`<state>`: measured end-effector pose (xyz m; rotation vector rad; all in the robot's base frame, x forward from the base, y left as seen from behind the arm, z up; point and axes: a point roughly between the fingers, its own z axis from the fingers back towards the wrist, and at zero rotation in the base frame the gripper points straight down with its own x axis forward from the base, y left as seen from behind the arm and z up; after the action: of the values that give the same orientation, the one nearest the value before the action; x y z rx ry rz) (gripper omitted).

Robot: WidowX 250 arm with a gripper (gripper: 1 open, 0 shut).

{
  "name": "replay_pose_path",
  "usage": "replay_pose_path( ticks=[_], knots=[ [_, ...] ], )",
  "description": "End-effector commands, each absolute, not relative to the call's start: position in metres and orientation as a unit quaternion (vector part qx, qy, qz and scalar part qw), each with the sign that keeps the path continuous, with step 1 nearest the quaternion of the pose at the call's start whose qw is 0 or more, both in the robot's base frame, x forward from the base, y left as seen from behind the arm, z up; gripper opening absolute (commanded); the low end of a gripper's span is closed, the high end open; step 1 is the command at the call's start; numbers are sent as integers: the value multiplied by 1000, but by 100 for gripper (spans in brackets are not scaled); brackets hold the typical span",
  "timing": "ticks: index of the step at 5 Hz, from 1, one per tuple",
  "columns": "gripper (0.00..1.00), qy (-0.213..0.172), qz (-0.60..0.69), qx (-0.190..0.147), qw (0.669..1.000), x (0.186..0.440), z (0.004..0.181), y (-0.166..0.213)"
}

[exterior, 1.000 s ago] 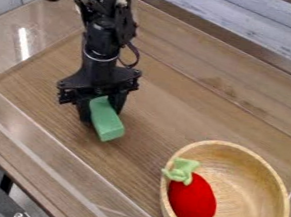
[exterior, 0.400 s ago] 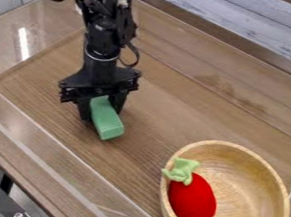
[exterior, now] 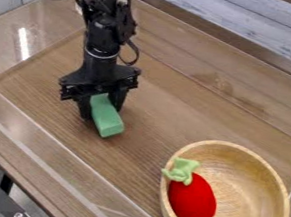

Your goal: Remove the green stick from the brown bowl and put it on the table

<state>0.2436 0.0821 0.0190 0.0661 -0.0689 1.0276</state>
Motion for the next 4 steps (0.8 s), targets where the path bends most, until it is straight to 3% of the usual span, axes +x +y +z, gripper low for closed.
replay_pose_path(
  ticks=[1, 4],
  knots=[
    [0, -48, 496, 27, 867, 252, 27, 88],
    [0, -42, 493, 29, 869, 252, 27, 90]
  ],
)
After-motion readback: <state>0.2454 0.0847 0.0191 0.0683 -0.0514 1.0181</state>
